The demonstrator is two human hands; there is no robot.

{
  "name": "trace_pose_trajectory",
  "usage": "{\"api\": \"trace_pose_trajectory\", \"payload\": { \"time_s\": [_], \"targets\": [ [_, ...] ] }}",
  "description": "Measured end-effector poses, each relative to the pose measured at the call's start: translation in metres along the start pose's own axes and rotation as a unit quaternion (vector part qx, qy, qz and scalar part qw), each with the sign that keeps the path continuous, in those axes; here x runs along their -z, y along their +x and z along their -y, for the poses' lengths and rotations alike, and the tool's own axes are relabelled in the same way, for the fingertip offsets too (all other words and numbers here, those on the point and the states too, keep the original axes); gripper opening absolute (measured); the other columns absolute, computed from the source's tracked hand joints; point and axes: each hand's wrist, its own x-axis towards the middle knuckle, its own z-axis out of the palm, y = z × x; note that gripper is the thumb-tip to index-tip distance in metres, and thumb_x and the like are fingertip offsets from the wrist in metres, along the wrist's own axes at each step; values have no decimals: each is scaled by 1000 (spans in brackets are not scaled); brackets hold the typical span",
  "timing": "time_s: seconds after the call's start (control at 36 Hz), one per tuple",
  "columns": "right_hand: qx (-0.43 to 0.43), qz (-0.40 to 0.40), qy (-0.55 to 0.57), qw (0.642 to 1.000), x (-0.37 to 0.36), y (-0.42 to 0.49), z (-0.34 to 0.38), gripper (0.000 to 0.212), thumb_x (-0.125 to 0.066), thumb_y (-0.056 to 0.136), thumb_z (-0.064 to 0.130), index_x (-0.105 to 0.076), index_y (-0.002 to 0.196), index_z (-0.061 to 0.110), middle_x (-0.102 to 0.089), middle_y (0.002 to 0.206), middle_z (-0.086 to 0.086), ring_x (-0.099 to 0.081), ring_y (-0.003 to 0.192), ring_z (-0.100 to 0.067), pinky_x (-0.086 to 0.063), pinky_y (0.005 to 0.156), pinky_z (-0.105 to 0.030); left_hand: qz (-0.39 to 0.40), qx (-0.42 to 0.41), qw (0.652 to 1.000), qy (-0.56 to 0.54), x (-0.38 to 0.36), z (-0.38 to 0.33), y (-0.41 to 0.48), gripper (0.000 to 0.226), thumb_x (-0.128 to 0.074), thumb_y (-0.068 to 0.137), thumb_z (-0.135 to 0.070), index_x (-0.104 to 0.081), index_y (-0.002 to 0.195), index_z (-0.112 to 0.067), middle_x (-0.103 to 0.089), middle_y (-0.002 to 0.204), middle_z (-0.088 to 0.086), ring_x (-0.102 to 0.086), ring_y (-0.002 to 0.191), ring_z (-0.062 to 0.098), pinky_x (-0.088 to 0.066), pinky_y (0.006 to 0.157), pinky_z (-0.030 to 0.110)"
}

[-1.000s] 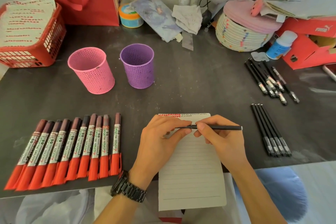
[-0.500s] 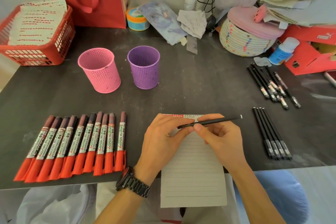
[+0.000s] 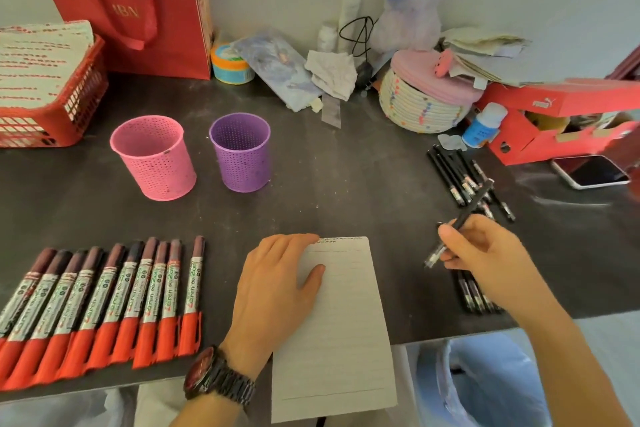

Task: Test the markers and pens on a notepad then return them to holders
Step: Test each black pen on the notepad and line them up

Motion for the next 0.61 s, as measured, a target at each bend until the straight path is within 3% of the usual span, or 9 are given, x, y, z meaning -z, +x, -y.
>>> {"api": "trace_pose_trajectory", "payload": {
  "time_s": [0.11,0.22,0.39,0.5,0.61],
  "targets": [
    [-27,34,-148,988,49,15,-7,4,-74,89,34,-73,89,30,-76,76,1,-74,71,-14,-62,77,-41,9,18,1000,1,-1,1,1,38,-63,89,-46,-54,126,-39,-58,121,-23,-43,115,0,-29,99,23],
    [-77,46,-289,953,79,26,-15,33,-74,87,43,-58,111,26,-74,72,17,-70,61,-2,-58,80,-39,11,23,1000,7,-2,1,2,39,-63,89,-47,-54,126,-39,-58,121,-22,-40,115,0,-29,98,24],
    [-129,85,-299,942,86,24,-30,38,-80,85,28,-53,111,28,-76,73,9,-72,62,-9,-59,74,-37,18,26,999,1,1,-1,2,38,-63,90,-46,-55,126,-38,-58,122,-20,-46,117,5,-28,100,24],
    [-116,97,-304,941,81,22,-39,35,-77,88,28,-56,115,31,-74,84,11,-68,59,1,-48,61,-21,16,23,1000,-4,2,-2,2,37,-65,89,-43,-58,125,-34,-60,121,-18,-47,116,6,-30,99,26],
    [-104,92,-303,943,78,22,-46,32,-76,89,28,-59,115,34,-71,90,12,-67,59,4,-46,61,-18,15,21,1000,-2,3,-3,3,36,-65,89,-44,-59,124,-35,-60,120,-18,-46,115,5,-30,98,25]
  ]
}}
